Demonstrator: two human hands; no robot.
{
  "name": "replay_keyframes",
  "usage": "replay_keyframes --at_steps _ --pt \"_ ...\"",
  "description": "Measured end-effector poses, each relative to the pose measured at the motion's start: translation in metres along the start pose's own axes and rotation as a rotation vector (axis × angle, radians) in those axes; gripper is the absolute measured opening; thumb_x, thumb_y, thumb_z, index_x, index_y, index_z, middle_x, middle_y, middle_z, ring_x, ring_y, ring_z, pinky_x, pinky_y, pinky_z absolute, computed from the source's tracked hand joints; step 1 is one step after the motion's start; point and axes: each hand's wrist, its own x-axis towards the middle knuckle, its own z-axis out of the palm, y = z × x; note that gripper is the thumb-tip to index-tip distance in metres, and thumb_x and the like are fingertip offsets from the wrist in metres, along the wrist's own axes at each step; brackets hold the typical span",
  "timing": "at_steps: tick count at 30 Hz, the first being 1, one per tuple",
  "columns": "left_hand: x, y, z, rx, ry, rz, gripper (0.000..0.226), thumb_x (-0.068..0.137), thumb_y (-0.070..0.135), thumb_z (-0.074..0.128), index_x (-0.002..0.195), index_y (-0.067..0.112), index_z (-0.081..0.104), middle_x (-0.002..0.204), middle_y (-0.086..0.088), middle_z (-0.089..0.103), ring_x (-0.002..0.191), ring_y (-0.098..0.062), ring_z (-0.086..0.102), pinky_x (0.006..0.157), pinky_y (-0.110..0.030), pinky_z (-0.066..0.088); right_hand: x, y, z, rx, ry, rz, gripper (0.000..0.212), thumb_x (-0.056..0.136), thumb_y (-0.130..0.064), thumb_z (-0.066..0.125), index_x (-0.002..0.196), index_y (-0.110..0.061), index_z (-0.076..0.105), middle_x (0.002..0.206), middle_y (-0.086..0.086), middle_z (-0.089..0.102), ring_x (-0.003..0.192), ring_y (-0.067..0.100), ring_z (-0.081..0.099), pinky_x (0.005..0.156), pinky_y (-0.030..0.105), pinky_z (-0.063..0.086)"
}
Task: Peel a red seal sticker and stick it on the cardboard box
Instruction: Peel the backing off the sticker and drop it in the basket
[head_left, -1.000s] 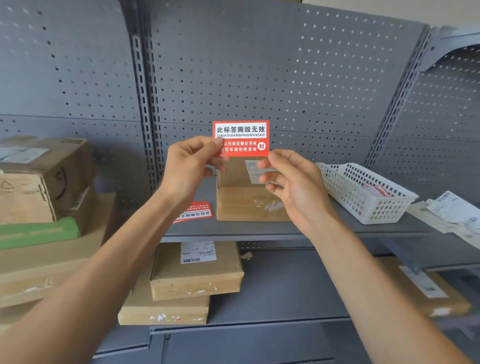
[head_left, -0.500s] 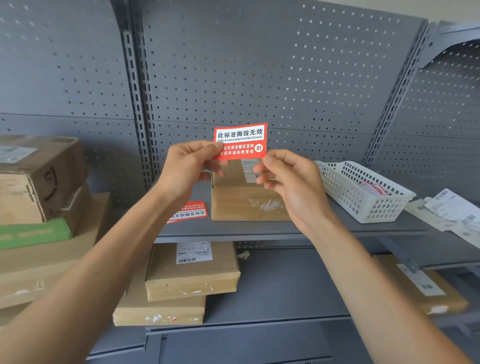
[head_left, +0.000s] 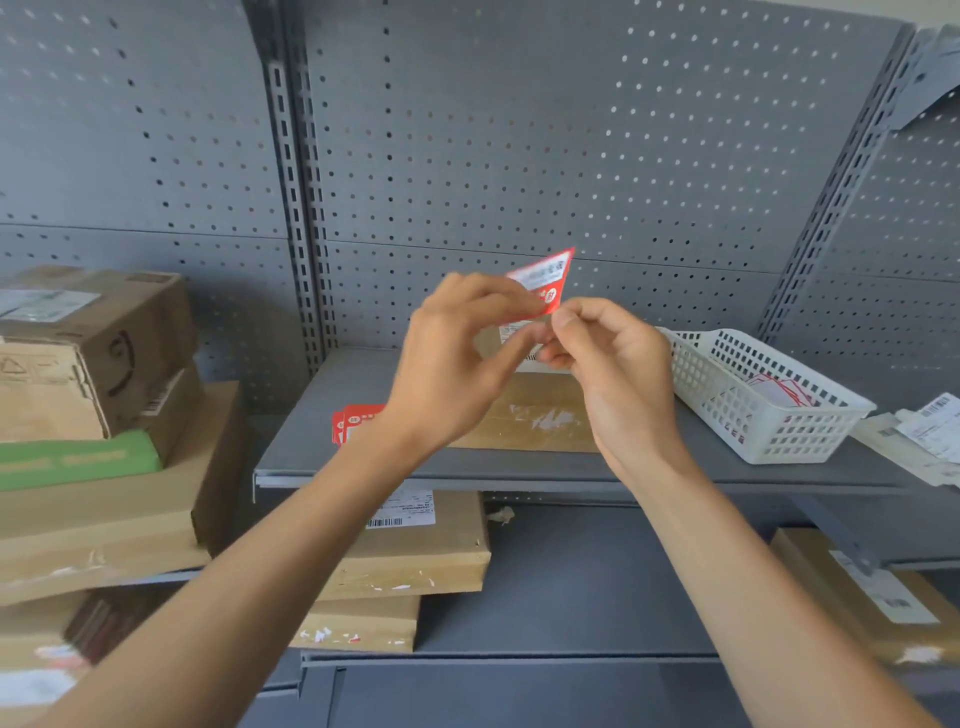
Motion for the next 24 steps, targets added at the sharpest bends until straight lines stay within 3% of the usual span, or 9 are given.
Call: replay_keyframes --at_steps 5,9,13,16,20,24 --pt "0.005 0.006 0.009 -0.042 0.050 -0.037 0.015 0.097 0.021 0.073 0.109 0.018 0.080 0.097 0.012 0.076 0.086 0.002 0.060 0.079 -0.007 0.036 0.008 -0.002 -0.008 -0.022 -0.013 -0.029 0.013 0.101 -0.007 0.060 0.092 -0.008 0.071 0.080 0.001 0.076 0.070 0.014 0.068 0.073 0.028 0.055" --pt "0.013 0.010 0.016 -0.053 0.060 -0.024 0.012 0.097 0.017 0.071 0.103 0.017 0.082 0.092 0.009 0.078 0.082 0.005 0.057 0.078 -0.008 0.035 0.015 -0.004 -0.010 0.006 -0.030 -0.024 0.014 0.099 -0.002 0.060 0.091 -0.006 0.071 0.078 0.003 0.073 0.069 0.016 0.067 0.073 0.029 0.056" --pt "0.019 0.009 0.022 -0.009 0.080 -0.008 0.010 0.096 0.014 0.073 0.099 0.017 0.082 0.089 0.008 0.078 0.082 0.008 0.054 0.077 -0.007 0.035 0.023 -0.006 -0.016 0.004 -0.055 -0.043 0.011 0.099 -0.001 0.060 0.093 0.002 0.070 0.084 0.023 0.073 0.070 0.021 0.067 0.072 0.027 0.055" --pt "0.022 0.007 0.025 0.015 0.085 0.021 0.012 0.096 0.011 0.073 0.099 0.019 0.082 0.086 0.007 0.077 0.081 0.003 0.056 0.076 -0.014 0.041 0.027 -0.005 -0.020 -0.006 -0.073 -0.052 0.011 0.098 0.000 0.060 0.095 0.007 0.069 0.081 0.019 0.072 0.069 0.019 0.067 0.071 0.024 0.055" --pt "0.026 0.003 0.031 0.049 0.091 0.061 0.011 0.096 0.012 0.072 0.098 0.018 0.082 0.085 0.005 0.077 0.080 -0.024 0.065 0.076 -0.039 0.051 0.033 -0.002 -0.025 -0.012 -0.096 -0.050 0.012 0.098 0.001 0.059 0.094 0.005 0.069 0.080 0.009 0.072 0.067 0.013 0.068 0.070 0.022 0.053" --pt "0.030 0.001 0.037 0.061 0.077 0.059 0.011 0.097 0.014 0.071 0.099 0.019 0.081 0.085 0.007 0.077 0.082 -0.024 0.066 0.077 -0.040 0.052 0.040 0.001 -0.026 0.001 -0.089 -0.048 0.012 0.098 0.003 0.058 0.092 0.005 0.068 0.079 0.012 0.071 0.064 0.014 0.068 0.065 0.017 0.052"
